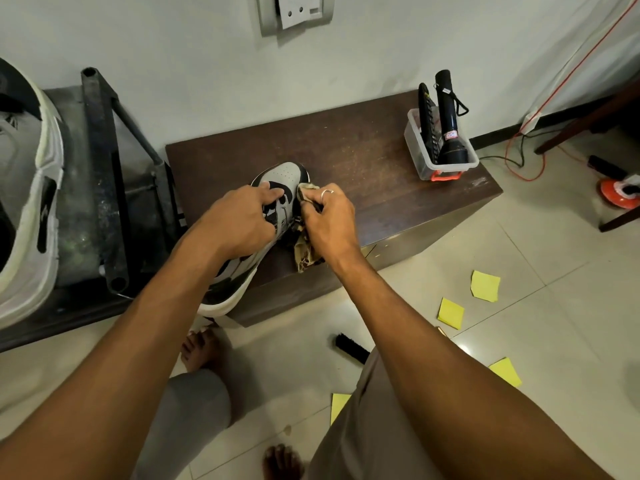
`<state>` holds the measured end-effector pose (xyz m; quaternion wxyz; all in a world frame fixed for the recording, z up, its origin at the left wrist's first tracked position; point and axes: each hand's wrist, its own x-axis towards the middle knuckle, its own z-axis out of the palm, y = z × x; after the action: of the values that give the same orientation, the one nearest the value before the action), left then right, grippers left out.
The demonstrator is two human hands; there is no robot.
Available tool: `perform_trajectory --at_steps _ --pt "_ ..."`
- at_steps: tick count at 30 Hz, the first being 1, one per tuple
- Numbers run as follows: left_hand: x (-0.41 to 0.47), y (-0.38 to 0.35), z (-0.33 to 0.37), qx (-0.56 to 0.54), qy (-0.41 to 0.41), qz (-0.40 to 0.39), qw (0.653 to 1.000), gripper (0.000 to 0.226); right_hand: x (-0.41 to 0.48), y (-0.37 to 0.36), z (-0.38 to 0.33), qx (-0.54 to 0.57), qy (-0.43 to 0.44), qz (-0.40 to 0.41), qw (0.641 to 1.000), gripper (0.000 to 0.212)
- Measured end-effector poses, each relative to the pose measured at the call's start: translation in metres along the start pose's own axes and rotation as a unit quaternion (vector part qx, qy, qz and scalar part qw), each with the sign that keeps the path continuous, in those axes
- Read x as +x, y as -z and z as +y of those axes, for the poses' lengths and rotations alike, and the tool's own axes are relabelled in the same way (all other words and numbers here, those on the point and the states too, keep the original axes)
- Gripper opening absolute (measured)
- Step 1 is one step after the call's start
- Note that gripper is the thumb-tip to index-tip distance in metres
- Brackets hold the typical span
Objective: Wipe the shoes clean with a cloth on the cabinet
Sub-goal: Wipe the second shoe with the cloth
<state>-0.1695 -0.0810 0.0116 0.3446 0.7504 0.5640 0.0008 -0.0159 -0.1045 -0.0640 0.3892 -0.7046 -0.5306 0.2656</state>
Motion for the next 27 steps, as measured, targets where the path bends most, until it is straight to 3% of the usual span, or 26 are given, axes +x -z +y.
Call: perform_trajectory --at_steps 5,12,15,27 --pt "0.000 0.000 0.000 -0.006 0.002 0.004 1.000 0.080 -0.019 0.000 0.001 -0.013 0.009 -0.037 0.999 0.024" --pt "0.000 0.000 -0.001 -0.007 0.005 -0.011 1.000 0.082 0.012 -0.006 0.001 -0.026 0.020 0.047 0.998 0.019" --pt "0.000 0.000 -0.002 -0.005 0.009 -0.011 1.000 0.082 0.021 -0.004 0.002 -0.053 0.024 0.046 0.997 0.021" --pt "0.002 -0.001 0.004 0.007 0.007 0.007 1.000 0.081 -0.001 0.022 0.002 -0.059 0.029 -0.142 0.988 0.021"
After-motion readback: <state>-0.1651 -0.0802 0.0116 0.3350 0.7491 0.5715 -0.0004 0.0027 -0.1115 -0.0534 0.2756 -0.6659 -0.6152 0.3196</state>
